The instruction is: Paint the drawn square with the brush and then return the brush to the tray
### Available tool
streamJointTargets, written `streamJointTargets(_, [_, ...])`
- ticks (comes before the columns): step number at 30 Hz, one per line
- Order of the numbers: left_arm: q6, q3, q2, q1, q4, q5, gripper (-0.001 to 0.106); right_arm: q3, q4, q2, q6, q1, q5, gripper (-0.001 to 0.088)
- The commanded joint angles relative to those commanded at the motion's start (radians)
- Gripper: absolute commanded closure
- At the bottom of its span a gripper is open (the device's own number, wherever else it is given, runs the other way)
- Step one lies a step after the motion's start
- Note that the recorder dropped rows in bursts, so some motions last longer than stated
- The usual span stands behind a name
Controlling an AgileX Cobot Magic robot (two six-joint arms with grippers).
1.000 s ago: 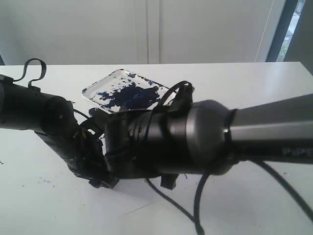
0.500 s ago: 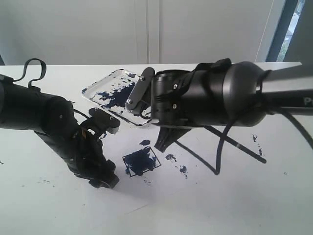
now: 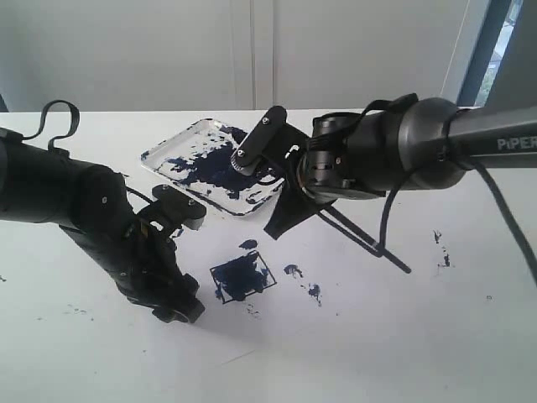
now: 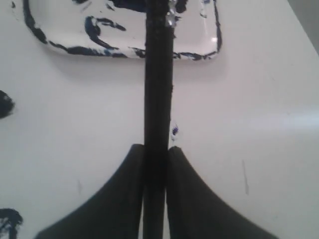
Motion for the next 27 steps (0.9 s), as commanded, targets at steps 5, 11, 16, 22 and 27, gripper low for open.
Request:
streamJointTargets(5, [0.000,0.000,0.000,0.000,0.000,-0.002,0.036,0.000,0.000,0.049,0.002,-0.007,-0.010,0.0867])
streamJointTargets(11, [0.000,0.000,0.000,0.000,0.000,-0.002,0.036,-0.004,-0.012,0.070,0.095,-0.007,0.004,0.0692])
streamJointTargets(16, [0.000,0.000,0.000,0.000,0.000,0.000,0.036,-0.031,-0.028,0.070,0.136,-0.007,0.024,0.0442])
streamJointTargets(22, [0.000,0.000,0.000,0.000,0.000,0.000,0.036,-0.044,-0.021,0.022,0.199,-0.007,0.065,0.0389])
streamJointTargets(27, [0.000,0.000,0.000,0.000,0.000,0.000,0.036,-0.031,0.012,-0.029,0.199,-0.007,0.159,0.0390])
